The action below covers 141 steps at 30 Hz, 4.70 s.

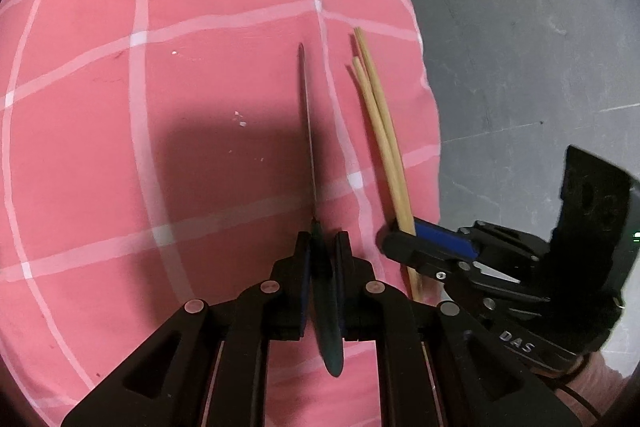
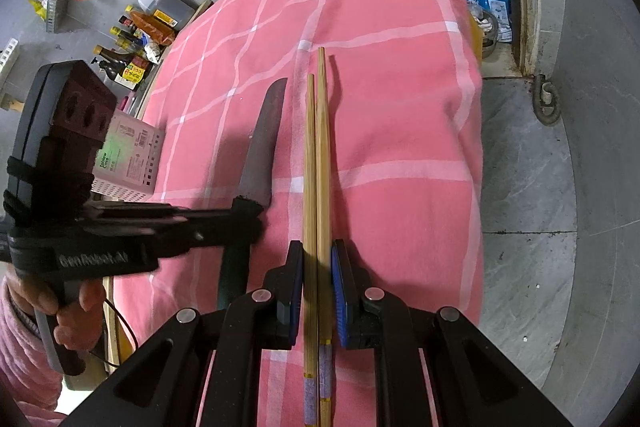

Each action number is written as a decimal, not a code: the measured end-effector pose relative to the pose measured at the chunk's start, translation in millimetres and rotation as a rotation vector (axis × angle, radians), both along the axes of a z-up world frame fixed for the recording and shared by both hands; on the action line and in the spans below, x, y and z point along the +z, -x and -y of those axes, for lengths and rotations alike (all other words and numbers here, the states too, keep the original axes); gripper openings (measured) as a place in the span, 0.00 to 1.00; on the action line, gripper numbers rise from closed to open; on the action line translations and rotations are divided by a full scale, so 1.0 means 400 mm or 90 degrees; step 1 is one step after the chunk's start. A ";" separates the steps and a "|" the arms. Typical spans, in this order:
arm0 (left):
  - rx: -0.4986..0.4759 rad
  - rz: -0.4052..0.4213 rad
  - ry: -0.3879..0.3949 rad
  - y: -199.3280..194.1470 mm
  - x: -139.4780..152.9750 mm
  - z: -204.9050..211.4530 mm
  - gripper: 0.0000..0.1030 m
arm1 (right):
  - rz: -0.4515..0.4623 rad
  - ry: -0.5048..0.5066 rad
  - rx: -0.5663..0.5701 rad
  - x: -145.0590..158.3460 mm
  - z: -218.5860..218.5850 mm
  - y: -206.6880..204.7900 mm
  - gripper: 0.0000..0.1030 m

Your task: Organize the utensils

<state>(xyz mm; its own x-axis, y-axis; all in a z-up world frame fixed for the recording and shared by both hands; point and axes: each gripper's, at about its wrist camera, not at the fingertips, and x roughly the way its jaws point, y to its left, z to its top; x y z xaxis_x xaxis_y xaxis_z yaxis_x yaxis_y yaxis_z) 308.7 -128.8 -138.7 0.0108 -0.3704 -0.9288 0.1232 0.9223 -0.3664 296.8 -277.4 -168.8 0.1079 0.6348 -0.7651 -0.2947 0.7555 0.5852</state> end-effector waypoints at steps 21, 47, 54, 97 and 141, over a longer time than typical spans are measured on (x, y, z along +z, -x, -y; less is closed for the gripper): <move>0.173 0.431 0.094 0.143 0.327 -0.207 0.07 | 0.318 -0.153 -0.034 0.305 -0.131 0.017 0.13; 0.362 0.746 -0.035 0.284 0.428 -0.671 0.07 | 0.546 -0.359 0.028 0.387 -0.680 -0.009 0.13; 0.350 0.721 -0.040 0.301 0.392 -0.670 0.07 | 0.555 -0.308 0.069 0.344 -0.696 0.021 0.13; 0.362 0.647 -0.113 0.500 0.447 -0.553 0.71 | 0.508 -0.060 -0.101 0.440 -0.359 0.223 0.95; 0.260 0.643 -0.098 0.735 0.293 -0.515 0.77 | 0.542 0.155 -0.252 0.311 -0.307 0.589 1.00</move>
<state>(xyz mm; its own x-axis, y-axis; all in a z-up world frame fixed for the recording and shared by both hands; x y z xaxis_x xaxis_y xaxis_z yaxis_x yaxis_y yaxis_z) 14.7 77.2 -21.3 0.8873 -0.0471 -0.4589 -0.0229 0.9890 -0.1459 61.4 -154.7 -44.3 0.8585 0.2684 -0.4369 -0.2462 0.9632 0.1079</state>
